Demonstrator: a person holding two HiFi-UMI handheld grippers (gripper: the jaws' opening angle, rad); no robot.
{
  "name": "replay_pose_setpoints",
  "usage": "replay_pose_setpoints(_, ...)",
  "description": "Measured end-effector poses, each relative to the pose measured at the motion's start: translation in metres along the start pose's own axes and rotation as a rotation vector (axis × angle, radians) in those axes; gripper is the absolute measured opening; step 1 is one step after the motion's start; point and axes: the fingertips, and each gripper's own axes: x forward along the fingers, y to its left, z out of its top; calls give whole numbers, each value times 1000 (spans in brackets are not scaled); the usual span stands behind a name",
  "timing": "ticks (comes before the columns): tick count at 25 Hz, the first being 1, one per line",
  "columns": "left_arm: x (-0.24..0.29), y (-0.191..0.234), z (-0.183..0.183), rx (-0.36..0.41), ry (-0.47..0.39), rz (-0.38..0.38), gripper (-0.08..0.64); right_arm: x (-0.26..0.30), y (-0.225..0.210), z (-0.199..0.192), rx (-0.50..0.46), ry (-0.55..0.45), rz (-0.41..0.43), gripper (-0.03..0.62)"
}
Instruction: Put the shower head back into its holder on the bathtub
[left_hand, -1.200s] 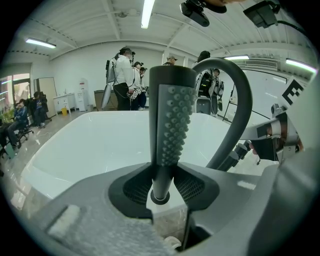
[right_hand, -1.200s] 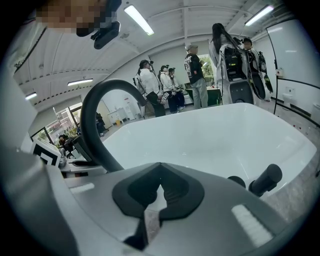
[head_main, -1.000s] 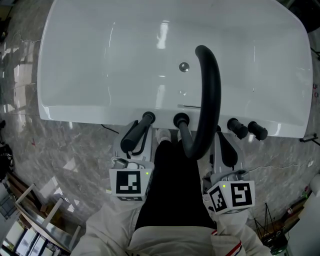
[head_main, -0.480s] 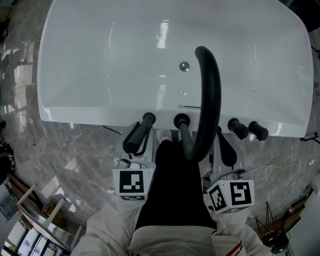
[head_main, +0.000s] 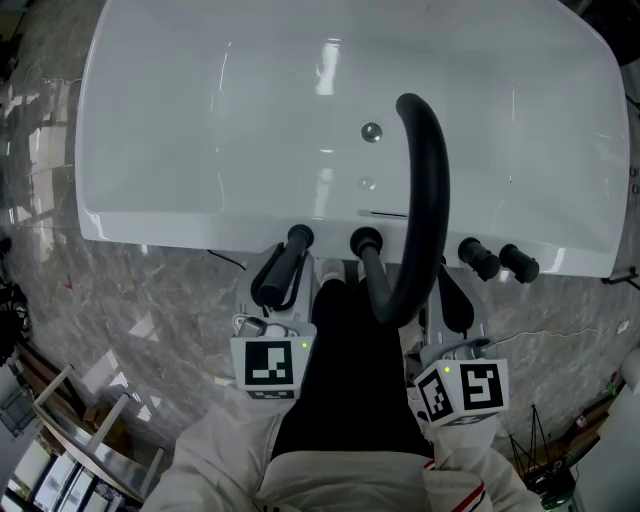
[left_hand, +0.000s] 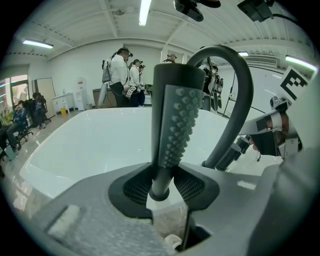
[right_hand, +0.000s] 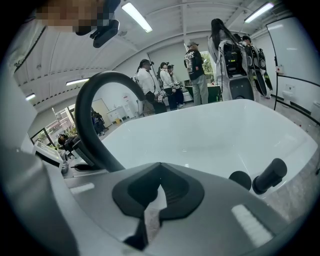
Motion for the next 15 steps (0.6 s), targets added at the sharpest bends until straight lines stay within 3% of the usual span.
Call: replay_pose_setpoints(15,3,-2,2,31,3,38,144,1,-2,0,1,4,-4,5)
